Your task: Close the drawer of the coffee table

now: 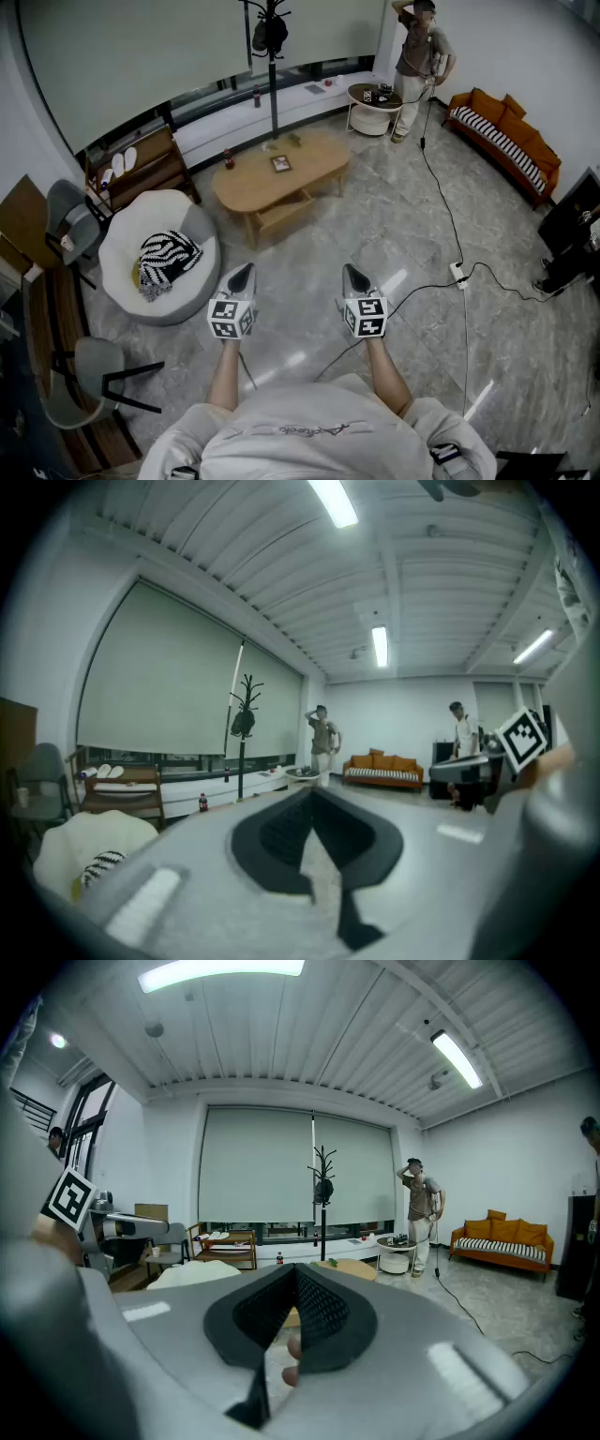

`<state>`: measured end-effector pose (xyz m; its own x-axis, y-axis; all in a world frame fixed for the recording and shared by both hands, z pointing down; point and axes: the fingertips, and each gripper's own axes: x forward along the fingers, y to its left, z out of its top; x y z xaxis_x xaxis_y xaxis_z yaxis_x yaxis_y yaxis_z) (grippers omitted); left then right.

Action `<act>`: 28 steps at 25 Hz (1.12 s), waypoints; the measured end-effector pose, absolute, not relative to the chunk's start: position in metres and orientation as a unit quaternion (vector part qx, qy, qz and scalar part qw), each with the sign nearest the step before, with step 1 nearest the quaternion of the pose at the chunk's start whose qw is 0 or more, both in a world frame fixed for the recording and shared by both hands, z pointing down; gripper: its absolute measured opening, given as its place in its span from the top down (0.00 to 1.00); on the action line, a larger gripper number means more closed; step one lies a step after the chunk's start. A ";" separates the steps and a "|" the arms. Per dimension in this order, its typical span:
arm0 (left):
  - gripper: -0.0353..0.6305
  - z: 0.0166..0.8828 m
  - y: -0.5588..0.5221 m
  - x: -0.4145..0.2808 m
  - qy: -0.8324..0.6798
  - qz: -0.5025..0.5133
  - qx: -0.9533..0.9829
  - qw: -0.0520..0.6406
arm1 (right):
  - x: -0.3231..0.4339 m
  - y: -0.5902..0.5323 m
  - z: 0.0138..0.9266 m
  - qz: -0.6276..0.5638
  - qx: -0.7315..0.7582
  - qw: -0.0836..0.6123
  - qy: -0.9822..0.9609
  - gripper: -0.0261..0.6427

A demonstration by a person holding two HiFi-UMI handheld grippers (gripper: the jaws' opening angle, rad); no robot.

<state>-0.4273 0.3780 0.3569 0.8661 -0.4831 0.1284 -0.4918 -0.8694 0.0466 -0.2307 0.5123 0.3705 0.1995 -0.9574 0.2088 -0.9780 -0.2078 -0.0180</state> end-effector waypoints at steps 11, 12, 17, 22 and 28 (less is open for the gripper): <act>0.95 0.363 0.392 -0.431 -0.252 0.061 0.965 0.046 | -0.238 0.524 0.376 0.095 0.769 0.063 -0.629 0.95; 0.95 0.363 0.393 -0.431 -0.252 0.061 0.965 0.046 | -0.238 0.525 0.377 0.095 0.769 0.062 -0.630 0.95; 0.95 0.362 0.397 -0.428 -0.257 0.060 0.964 0.044 | -0.231 0.531 0.377 0.095 0.767 0.050 -0.632 0.95; 0.95 0.367 0.405 -0.424 -0.262 0.062 0.962 0.044 | -0.227 0.539 0.384 0.096 0.765 0.058 -0.635 0.95; 0.95 0.369 0.420 -0.407 -0.266 0.065 0.961 0.045 | -0.212 0.553 0.389 0.098 0.760 0.057 -0.640 0.95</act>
<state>-0.4066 0.4195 0.3692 0.8502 -0.5051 0.1483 -0.5168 -0.8545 0.0519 -0.2122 0.5530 0.3887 0.1607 -0.9619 0.2211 -0.9841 -0.1733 -0.0388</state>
